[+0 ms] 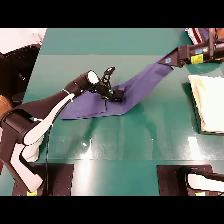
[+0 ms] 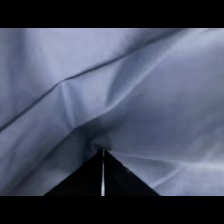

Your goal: Fold the shirts.

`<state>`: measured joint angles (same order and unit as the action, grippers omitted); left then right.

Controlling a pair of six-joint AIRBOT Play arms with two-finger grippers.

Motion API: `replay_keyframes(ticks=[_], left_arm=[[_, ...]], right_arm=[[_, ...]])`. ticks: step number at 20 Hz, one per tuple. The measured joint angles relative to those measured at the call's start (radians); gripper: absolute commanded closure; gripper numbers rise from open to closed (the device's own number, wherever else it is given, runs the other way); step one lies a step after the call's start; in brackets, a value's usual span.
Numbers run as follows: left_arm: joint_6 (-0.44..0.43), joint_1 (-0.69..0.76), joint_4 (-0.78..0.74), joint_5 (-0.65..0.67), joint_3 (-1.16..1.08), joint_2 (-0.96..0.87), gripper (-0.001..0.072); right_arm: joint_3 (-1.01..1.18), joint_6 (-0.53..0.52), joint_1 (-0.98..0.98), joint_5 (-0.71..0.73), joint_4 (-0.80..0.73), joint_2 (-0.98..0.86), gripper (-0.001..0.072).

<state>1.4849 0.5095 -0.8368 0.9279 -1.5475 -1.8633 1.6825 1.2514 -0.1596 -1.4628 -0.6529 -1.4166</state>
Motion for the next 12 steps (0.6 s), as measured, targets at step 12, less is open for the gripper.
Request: replay_keyframes(ticks=[12], left_arm=[[0.002,-0.240,-0.181,0.138,-0.088,0.215,0.0680]], right_arm=[[0.222,0.008,-0.326,0.072,0.025,-0.181,0.0694]])
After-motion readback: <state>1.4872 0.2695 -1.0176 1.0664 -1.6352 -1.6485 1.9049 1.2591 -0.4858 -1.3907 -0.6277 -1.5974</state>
